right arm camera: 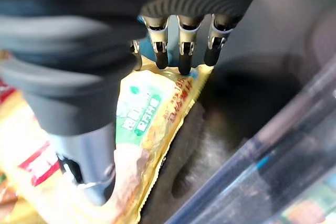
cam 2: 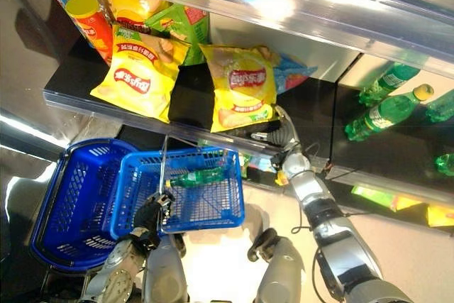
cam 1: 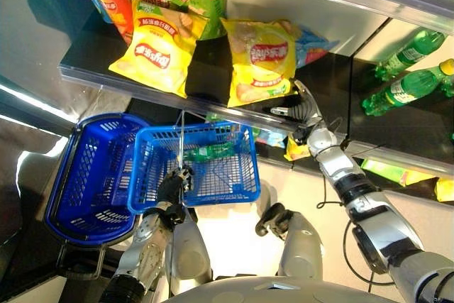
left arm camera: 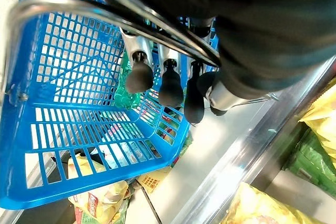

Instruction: Pick up the snacks into the basket

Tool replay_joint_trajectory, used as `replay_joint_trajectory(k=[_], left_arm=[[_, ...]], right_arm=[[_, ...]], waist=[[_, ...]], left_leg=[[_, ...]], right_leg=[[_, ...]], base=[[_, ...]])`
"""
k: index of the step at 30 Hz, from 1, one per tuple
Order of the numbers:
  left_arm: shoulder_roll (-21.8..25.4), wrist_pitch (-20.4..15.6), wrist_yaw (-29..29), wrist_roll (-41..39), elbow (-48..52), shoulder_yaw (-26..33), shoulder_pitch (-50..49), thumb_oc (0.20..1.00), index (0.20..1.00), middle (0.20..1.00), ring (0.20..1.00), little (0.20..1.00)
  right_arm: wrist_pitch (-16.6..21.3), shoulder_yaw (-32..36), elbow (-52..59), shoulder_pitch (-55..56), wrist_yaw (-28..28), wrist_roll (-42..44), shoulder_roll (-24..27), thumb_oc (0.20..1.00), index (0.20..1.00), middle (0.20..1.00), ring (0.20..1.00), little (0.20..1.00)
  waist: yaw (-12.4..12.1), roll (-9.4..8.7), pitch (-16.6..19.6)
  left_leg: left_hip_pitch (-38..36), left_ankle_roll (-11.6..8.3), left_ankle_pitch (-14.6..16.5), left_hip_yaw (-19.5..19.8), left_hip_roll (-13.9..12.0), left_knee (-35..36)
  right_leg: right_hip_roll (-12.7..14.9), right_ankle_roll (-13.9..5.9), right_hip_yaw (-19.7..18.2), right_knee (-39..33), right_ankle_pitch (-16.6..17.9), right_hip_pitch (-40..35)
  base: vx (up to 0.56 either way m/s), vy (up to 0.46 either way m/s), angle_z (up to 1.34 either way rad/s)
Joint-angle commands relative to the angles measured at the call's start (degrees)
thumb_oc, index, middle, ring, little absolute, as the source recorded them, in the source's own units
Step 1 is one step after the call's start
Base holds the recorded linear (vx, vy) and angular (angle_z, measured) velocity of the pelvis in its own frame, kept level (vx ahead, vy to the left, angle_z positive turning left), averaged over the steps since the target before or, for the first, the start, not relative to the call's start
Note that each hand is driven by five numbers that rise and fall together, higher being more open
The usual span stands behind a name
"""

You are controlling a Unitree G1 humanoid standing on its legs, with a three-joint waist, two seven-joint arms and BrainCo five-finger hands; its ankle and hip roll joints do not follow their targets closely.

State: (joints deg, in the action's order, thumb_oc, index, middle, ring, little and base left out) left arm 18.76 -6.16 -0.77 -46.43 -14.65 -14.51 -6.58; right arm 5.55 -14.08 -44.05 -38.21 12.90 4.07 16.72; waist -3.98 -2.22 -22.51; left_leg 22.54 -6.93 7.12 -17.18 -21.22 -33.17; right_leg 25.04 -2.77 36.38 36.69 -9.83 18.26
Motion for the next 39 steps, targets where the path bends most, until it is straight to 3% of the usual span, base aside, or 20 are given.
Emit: replay_joint_trajectory(k=[1, 19, 24, 32, 39], left_arm=[[1.82, -7.53, 1.15, -3.82, 12.54, 1.81, -1.45, 0.2, 0.2, 0.2, 0.2, 0.2], [3.0, -7.65, 0.82, -3.96, 12.29, 0.13, -0.81, 0.2, 0.2, 0.2, 0.2, 0.2], [3.32, -7.61, 0.86, -3.93, 12.45, -0.41, -0.66, 0.2, 0.2, 0.2, 0.2, 0.2], [3.2, -7.86, -0.48, -3.03, 12.29, -0.24, -0.07, 0.2, 0.2, 0.2, 0.2, 0.2], [3.19, -7.57, -0.37, -3.15, 12.27, -0.43, 0.31, 0.2, 0.2, 0.2, 0.2, 0.2]], right_arm=[[2.82, 3.1, -4.14, -6.52, 0.79, 7.27, 0.02, 1.0, 1.0, 1.0, 1.0, 1.0], [2.57, 5.3, -16.25, -20.5, 4.17, 11.8, 4.13, 1.0, 1.0, 1.0, 1.0, 1.0], [1.19, 3.18, -21.33, -24.3, 3.84, 9.03, 4.96, 1.0, 1.0, 1.0, 1.0, 1.0], [-1.69, 0.19, -22.53, -24.36, 6.63, -2.39, 3.05, 1.0, 1.0, 1.0, 1.0, 1.0], [-1.69, 0.8, -26.61, -24.07, 4.76, -0.65, 0.73, 1.0, 1.0, 1.0, 1.0, 1.0]], waist=[[-3.32, 0.66, 1.43], [-4.92, 1.43, 1.15], [-5.76, 1.67, 1.01], [-5.88, 1.83, 0.73], [-5.62, 2.11, 0.62]], left_leg=[[-4.13, 0.75, -1.14, -0.43, 0.21, 2.85], [-3.97, 0.9, -0.98, -0.16, 0.89, 3.13], [-3.63, 0.97, -1.1, 0.12, 1.28, 3.16], [-3.59, 1.38, -1.25, 0.47, 1.77, 3.62], [-3.33, 1.68, -0.98, 0.54, 1.98, 3.32]], right_leg=[[3.78, -10.08, -3.8, 1.98, 10.13, -2.63], [3.69, -10.5, -3.74, 2.27, 10.9, -2.61], [3.68, -10.54, -3.57, 2.47, 10.91, -2.57], [3.6, -10.65, -4.03, 2.45, 11.56, -2.1], [3.79, -10.52, -4.3, 2.51, 11.65, -1.8]], base=[[0.0, 0.0, 0.0], [0.0, 0.0, 0.0], [0.0, -0.001, 0.01], [0.01, 0.005, 0.02], [0.0, 0.0, 0.0]])
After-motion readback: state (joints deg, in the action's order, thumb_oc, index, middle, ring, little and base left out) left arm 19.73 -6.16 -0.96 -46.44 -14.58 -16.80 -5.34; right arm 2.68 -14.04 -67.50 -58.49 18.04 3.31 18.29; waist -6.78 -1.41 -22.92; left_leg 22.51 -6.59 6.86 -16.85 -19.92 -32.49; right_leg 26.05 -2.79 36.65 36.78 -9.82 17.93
